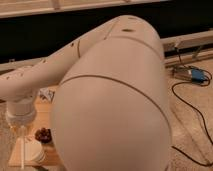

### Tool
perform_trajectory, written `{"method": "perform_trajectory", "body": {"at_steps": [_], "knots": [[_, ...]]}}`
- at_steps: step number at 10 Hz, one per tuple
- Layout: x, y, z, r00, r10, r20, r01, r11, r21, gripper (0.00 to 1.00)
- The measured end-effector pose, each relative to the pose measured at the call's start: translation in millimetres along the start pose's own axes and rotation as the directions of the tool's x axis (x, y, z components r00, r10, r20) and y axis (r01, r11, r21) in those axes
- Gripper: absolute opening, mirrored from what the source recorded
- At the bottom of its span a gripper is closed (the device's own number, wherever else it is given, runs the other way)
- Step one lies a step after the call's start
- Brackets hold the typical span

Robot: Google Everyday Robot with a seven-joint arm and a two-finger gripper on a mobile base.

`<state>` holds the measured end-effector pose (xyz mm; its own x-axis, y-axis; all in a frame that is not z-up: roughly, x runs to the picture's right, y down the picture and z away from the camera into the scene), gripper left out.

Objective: Place brush in plastic cup

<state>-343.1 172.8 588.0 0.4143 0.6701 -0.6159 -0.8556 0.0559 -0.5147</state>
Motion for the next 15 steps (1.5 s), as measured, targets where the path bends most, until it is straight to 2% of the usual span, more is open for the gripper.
{"method": "perform_trajectory", "body": {"at_steps": [3,6,12,15], "knots": [[7.9,1.5,12.2,0.999,-0.005,-0.054,0.005,1.000,-0.003,0.00],[29.3,8.9,22.6,0.993,-0.022,-0.118,0.022,1.000,-0.004,0.00],[59.1,-5.4,61.5,0.967,-0.007,-0.253,0.017,0.999,0.038,0.00],[75.0,-8.1,64.6,0.956,-0.020,-0.292,0.030,0.999,0.032,0.00]]}}
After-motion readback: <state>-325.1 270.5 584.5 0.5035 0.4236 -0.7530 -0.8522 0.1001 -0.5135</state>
